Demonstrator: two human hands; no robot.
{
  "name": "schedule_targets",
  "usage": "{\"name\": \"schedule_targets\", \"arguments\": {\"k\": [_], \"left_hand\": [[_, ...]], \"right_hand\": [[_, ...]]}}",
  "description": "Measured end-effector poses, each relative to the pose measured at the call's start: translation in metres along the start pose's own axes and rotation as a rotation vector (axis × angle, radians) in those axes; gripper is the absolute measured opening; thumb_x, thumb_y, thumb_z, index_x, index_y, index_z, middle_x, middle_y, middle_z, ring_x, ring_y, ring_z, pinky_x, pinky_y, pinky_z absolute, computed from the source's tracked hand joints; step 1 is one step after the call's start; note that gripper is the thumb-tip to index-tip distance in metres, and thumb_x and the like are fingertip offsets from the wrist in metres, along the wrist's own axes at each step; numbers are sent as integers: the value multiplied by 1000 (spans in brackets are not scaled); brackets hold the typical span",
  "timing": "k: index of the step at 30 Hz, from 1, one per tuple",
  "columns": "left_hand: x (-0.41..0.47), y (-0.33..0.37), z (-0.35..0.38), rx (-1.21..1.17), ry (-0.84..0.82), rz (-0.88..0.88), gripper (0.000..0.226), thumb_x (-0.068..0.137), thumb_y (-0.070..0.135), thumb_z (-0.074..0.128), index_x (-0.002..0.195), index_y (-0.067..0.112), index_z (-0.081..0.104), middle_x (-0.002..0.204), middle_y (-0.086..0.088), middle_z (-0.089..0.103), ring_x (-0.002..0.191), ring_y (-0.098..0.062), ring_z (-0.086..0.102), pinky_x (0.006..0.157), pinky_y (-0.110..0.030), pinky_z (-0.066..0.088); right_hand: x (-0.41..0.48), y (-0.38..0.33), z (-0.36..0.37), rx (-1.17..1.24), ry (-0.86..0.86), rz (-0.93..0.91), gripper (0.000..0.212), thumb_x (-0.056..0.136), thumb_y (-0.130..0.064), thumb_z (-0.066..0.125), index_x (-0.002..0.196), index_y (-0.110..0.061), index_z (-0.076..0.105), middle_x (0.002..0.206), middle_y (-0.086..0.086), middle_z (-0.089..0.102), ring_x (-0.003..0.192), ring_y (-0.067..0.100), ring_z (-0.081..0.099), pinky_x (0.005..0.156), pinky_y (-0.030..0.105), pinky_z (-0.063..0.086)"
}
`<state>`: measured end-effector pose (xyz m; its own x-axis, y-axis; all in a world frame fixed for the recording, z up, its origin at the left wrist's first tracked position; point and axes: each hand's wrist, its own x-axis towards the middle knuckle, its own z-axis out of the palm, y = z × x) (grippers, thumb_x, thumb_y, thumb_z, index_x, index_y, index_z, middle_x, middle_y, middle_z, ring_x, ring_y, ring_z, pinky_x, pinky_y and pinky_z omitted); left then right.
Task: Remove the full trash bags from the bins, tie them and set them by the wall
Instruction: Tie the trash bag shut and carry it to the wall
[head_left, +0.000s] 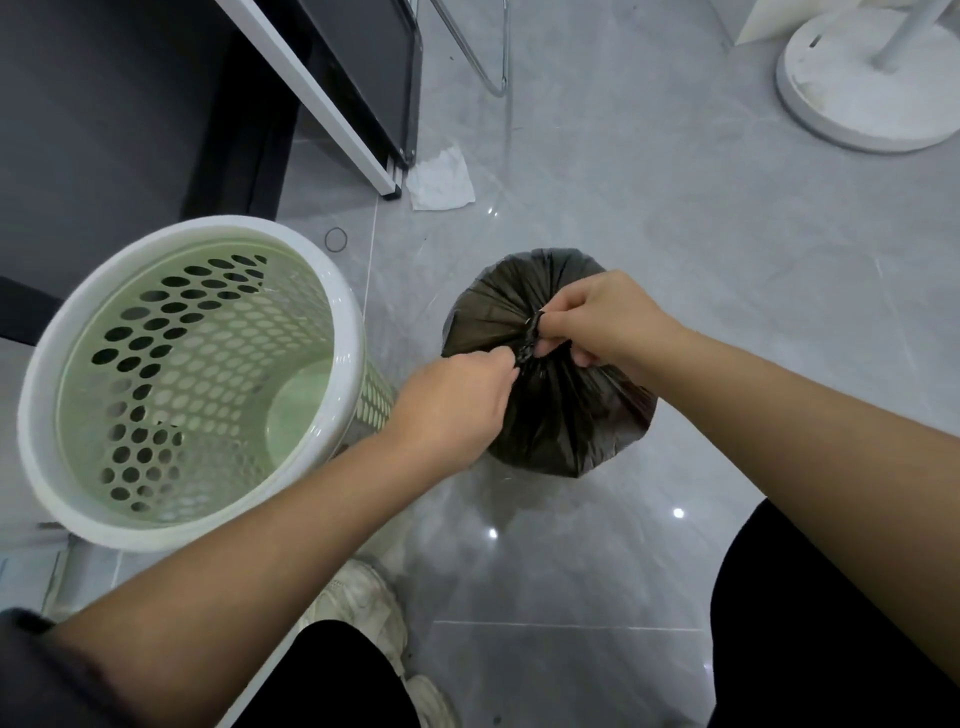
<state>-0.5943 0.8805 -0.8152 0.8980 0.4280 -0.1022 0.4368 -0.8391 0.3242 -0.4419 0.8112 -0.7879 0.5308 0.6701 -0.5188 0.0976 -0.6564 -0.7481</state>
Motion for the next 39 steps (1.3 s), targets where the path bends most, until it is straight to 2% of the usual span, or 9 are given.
{"name": "schedule_targets", "arguments": {"k": [5,8,14,19,22,26,31,35,39], "left_hand": [[-8,3,9,354,101,170,14,73,19,65,65,14,55,49,0,53,32,-25,51,39,-22,18],[-7,0,15,386,73,286,5,71,18,59,67,15,59,50,1,54,32,-21,51,37,-21,20],[2,-14,-15,-86,18,13,20,90,30,42,76,18,51,75,-3,63,73,-27,58,61,-33,42],[32,-28,-24,-554,-38,-62,18,88,10,52,92,23,64,87,16,62,83,-1,57,73,-4,38],[46,-26,-18,-722,-155,-10,21,91,8,54,98,23,66,92,17,65,86,9,59,79,-5,41],[61,-24,-9,-860,-238,-65,24,93,10,52,113,22,59,91,3,63,83,-9,62,75,-22,50],[70,-23,-13,-874,-367,-109,24,97,20,47,117,22,59,83,2,59,64,-8,58,54,-20,46],[77,-24,-16,-661,-207,41,16,92,24,56,104,25,66,90,11,57,77,-1,54,73,-14,42],[80,-17,-21,-760,-345,82,24,95,15,51,115,21,64,96,11,62,71,-2,54,69,-13,46]], "right_hand": [[-3,-4,6,405,-200,405,14,93,-4,51,94,-9,64,71,5,71,34,-1,52,32,10,38],[-4,-4,7,475,-289,474,16,96,-3,45,94,-9,60,65,3,71,41,0,61,39,10,48],[-18,-3,7,-204,-337,0,17,88,-1,51,84,-8,65,64,3,68,47,8,64,50,17,54],[-33,-6,6,-992,-269,-489,21,85,-9,52,91,-20,69,74,-3,64,72,17,63,69,26,48],[-34,1,6,-1223,-187,-821,18,81,-5,56,93,-16,65,78,1,59,75,25,62,54,32,39],[-25,18,-13,-1216,-105,-1059,24,52,7,70,67,-10,62,57,4,51,41,24,51,33,24,26],[-16,44,-28,-1188,-39,-1206,31,74,1,35,76,-6,65,67,7,56,54,25,54,42,33,46],[-12,49,-31,-1147,17,-1306,26,83,3,42,79,-4,67,77,9,63,62,28,58,53,35,51],[-10,44,-38,-1101,-14,-1381,26,91,0,43,81,-4,67,81,11,65,67,30,60,61,36,53]]}}
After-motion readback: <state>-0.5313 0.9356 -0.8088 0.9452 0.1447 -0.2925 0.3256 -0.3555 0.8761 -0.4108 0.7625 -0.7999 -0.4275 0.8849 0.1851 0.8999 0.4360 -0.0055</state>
